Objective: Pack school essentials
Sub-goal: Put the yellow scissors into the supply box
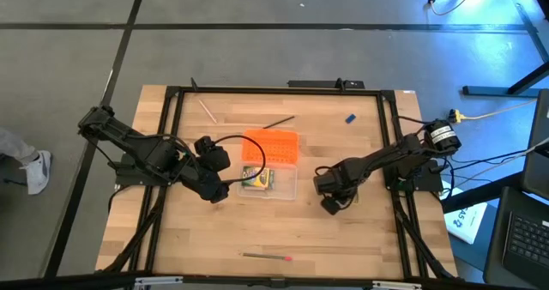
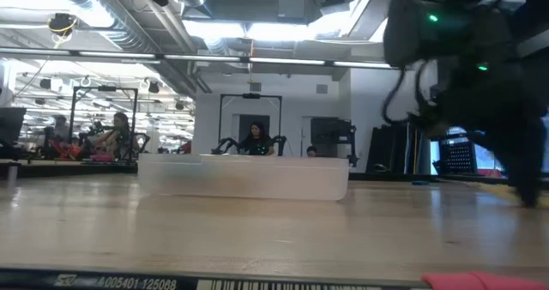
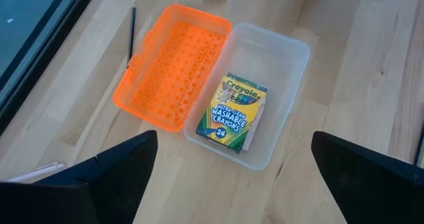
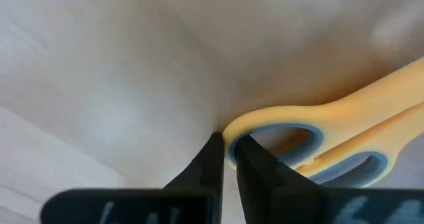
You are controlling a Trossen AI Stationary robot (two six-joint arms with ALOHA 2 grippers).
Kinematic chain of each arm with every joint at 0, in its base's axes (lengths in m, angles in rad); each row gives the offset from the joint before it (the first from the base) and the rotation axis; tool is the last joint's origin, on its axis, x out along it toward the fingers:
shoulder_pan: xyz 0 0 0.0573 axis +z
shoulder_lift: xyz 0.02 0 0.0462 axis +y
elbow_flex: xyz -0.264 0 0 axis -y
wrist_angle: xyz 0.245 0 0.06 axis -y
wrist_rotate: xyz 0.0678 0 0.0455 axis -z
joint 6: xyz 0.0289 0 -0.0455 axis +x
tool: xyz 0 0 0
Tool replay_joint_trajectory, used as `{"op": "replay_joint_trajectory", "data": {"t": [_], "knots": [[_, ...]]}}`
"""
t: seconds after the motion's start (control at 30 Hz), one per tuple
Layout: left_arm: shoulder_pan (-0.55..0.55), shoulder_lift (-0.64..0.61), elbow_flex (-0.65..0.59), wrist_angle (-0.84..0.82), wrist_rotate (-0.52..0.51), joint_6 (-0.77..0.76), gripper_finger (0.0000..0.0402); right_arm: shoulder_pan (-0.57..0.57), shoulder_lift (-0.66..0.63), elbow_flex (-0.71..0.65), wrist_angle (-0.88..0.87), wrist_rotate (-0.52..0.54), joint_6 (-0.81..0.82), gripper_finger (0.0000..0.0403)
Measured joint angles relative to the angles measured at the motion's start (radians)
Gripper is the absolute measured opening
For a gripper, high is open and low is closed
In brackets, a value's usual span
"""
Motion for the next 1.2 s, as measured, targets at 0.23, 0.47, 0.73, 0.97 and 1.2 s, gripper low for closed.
{"op": "replay_joint_trajectory", "data": {"t": [0.23,0.47,0.73,0.97,1.2], "knots": [[0.0,0.0,0.0,0.0,0.0,0.0,0.0394,0.001,-0.002,0.1,-0.041,0.038,-0.046,0.0027],[0.0,0.0,0.0,0.0,0.0,0.0,0.0394,0.001,-0.003,0.232,-0.149,0.093,-0.109,0.0026],[0.0,0.0,0.0,0.0,0.0,0.0,0.0394,0.0,-0.005,0.413,-0.191,0.09,-0.264,0.0025],[0.0,0.0,0.0,0.0,0.0,0.0,0.0394,-0.002,-0.002,0.501,-0.194,0.088,-0.562,0.0025],[0.0,0.0,0.0,0.0,0.0,-0.005,0.0394,-0.008,0.075,0.582,-0.179,0.112,-0.81,0.0025]]}}
